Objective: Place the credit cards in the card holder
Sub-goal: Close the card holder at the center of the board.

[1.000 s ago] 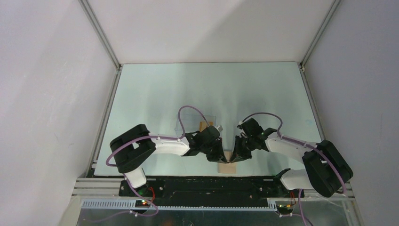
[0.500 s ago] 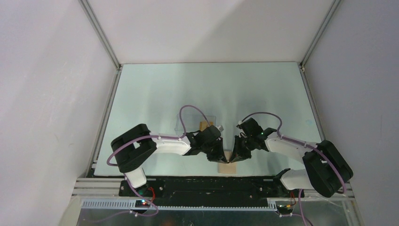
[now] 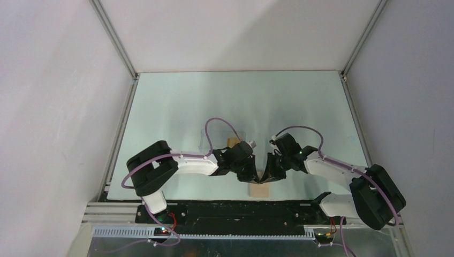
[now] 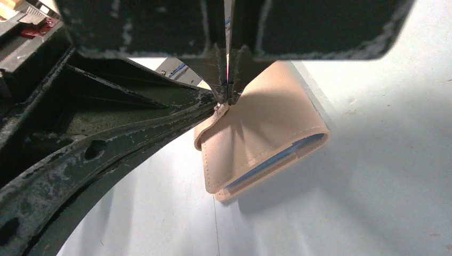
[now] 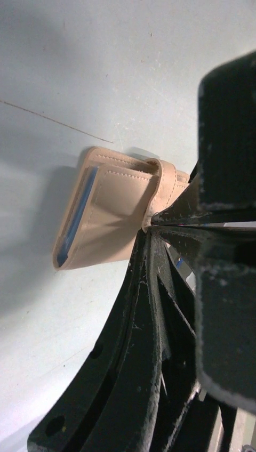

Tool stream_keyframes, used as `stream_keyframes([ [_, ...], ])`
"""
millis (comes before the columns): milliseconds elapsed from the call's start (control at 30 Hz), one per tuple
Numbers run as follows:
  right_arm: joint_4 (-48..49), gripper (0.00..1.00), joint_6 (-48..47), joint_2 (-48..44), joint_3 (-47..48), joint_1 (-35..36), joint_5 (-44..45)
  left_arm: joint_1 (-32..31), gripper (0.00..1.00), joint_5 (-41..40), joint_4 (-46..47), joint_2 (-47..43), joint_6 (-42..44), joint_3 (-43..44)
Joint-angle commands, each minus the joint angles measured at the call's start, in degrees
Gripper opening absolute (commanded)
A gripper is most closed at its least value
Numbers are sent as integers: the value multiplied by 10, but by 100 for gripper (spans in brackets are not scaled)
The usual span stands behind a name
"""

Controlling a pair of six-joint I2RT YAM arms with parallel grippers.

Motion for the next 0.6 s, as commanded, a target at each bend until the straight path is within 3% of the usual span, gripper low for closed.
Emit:
stream_keyframes([
  [0,5,0,-8,15,8,7,21,-2,0,-11,10,6,12,11],
  [567,-10,0,-12,85,7,44,87,-2,0,-13,5,20,6,5],
])
